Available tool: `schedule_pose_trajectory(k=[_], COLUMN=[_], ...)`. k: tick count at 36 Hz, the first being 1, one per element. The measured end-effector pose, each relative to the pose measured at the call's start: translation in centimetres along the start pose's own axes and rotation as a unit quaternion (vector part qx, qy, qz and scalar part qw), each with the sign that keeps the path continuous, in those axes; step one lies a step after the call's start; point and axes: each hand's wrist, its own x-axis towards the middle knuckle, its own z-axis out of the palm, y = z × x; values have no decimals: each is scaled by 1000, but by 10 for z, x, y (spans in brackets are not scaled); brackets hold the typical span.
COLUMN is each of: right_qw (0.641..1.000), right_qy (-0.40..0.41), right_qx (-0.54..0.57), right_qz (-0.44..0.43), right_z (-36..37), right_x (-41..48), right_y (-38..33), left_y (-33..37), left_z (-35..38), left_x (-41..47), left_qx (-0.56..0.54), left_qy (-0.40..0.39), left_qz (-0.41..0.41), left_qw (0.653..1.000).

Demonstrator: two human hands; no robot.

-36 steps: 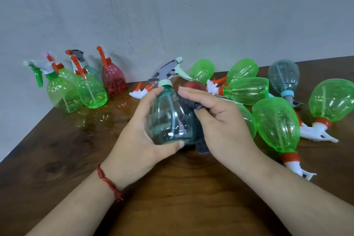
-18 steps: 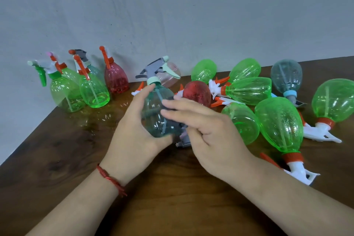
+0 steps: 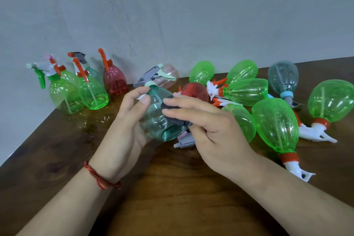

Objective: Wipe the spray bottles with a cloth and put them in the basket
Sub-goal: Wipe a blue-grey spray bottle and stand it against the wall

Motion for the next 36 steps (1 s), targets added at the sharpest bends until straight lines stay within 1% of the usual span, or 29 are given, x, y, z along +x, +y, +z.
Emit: schedule_pose_trajectory(k=[2,4,5,7,8,11,14,16,19,21,23,27,32,34,36], right_qw=[1000,1000,1000,998,997,994,988,982,958,951,958,988,995,996,993], right_qy=[-3,11,25,56,71,101,130,153,159,153,145,118,83,79,99], right_qx=[-3,-6,-12,-34,-40,-34,-25,21,144,173,161,40,-58,-42,35], right_qz=[-10,-8,-5,-2,3,37,74,109,188,203,190,89,-20,-16,47], right_z=[-1,-1,-1,-2,-2,-4,-1,1,6,10,11,12,15,13,11], right_x=[-1,0,2,4,5,5,4,5,7,7,5,-1,1,2,3], right_y=[-3,-4,-3,0,1,5,6,6,3,4,4,0,2,2,-2], left_y=[-5,-5,-2,4,5,2,3,6,3,3,2,3,7,7,7], left_z=[7,7,7,8,10,13,13,14,13,16,19,19,16,18,19], left_x=[-3,-14,-16,-12,-12,-20,-23,-22,-22,-22,-22,-21,-22,-23,-23], left_qx=[-21,-49,-53,-28,-18,-46,-71,-96,-127,-132,-131,-136,-155,-145,-142], left_qy=[14,-27,-24,-10,-15,-38,-18,-12,-3,6,20,31,18,1,2], left_qz=[-32,-74,-78,-66,-62,-85,-64,-60,-52,-50,-56,-60,-85,-84,-73], left_qw=[999,996,995,997,998,995,995,994,991,990,990,988,984,986,987])
